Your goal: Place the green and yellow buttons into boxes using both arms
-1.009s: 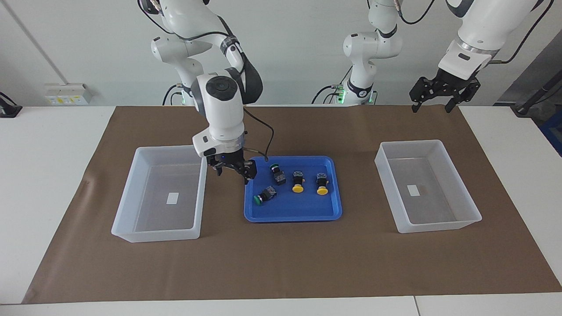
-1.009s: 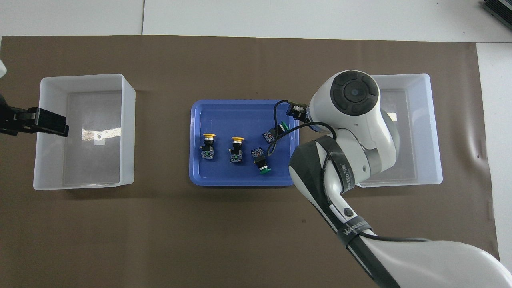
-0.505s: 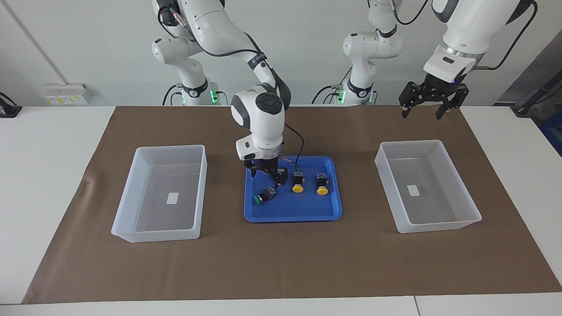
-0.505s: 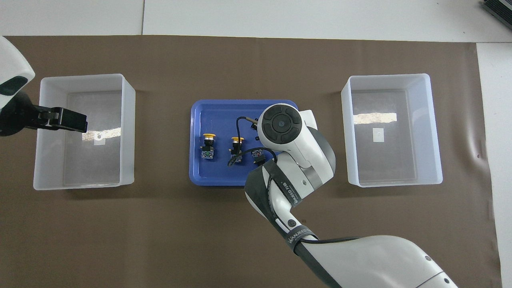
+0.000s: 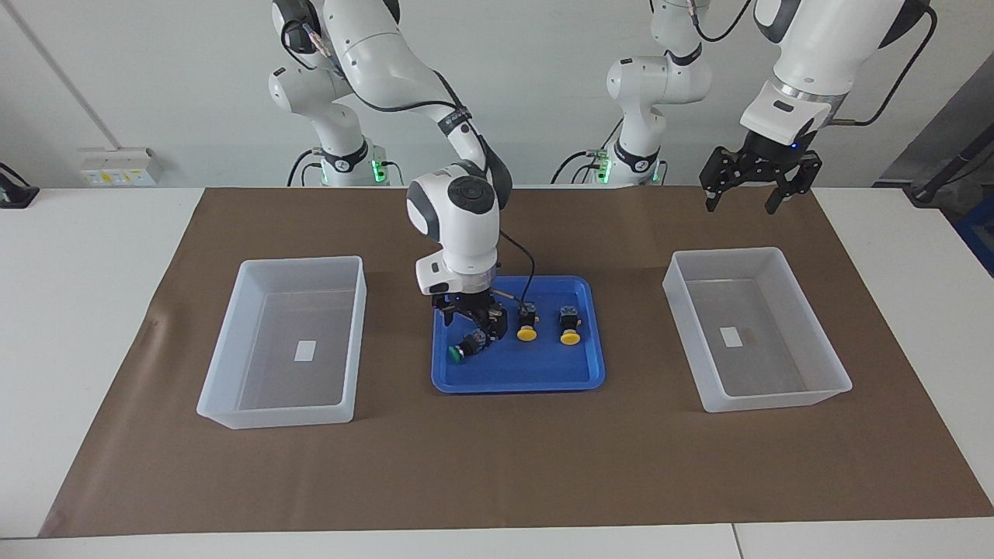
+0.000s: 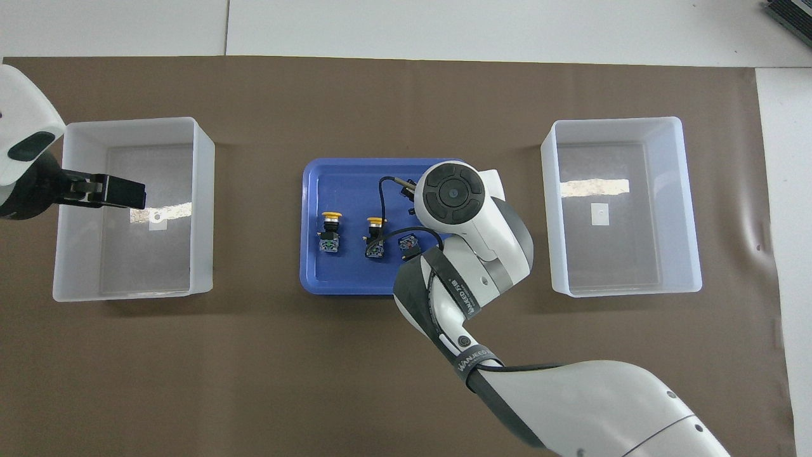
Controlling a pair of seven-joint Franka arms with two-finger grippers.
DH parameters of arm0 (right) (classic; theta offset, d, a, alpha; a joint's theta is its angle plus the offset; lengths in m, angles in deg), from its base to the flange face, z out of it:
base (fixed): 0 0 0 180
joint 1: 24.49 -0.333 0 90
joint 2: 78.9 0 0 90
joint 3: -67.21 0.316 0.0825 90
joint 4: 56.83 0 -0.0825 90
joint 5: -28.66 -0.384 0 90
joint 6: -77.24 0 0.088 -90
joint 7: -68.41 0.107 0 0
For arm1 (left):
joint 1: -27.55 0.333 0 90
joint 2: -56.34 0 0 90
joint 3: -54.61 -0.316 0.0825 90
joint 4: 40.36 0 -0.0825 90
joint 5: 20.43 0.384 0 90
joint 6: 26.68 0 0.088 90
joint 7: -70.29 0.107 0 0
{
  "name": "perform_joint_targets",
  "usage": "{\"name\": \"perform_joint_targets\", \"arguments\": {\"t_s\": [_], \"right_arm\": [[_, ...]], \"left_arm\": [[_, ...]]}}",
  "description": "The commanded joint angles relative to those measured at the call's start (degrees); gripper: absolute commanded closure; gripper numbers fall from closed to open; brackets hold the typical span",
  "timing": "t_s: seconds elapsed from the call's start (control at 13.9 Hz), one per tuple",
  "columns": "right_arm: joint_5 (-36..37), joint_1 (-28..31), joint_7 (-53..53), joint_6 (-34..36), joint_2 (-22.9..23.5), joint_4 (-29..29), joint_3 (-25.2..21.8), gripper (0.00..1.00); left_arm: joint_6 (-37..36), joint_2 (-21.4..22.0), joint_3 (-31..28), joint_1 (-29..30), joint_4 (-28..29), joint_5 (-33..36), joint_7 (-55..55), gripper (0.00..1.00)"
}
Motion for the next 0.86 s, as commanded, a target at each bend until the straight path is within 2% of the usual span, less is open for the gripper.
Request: {"name": "perform_joint_targets", "arguments": {"t_s": [0.0, 0.36, 0.43, 0.5, 0.79], "right_arm": [[-0.4, 0.1, 1.8, -2.1, 1.7, 0.5, 0.3, 0.03], [-1.5, -0.2, 3.6, -5.1, 3.0, -0.5, 0.4, 0.36], [-1.5, -0.3, 3.9, -5.1, 3.1, -0.6, 0.4, 0.74], [-1.6, -0.2, 3.9, -5.0, 3.1, -0.4, 0.4, 1.0], [-2.0, 0.7, 3.2, -3.4, 0.8, 0.3, 0.4, 1.0]], "left_arm": [[6.1, 3.6, -0.2, -0.7, 7.1, 0.6, 0.1, 0.0], [11.6, 4.6, -0.2, -2.6, 12.8, 0.5, -0.3, 0.0], [15.1, 4.6, -0.3, -4.3, 14.9, 0.5, -0.6, 0.0], [18.3, 4.5, -0.3, -5.5, 16.9, 0.5, -0.9, 0.0], [25.1, 2.1, -0.3, -9.4, 20.7, 0.5, -1.1, 0.0]]}}
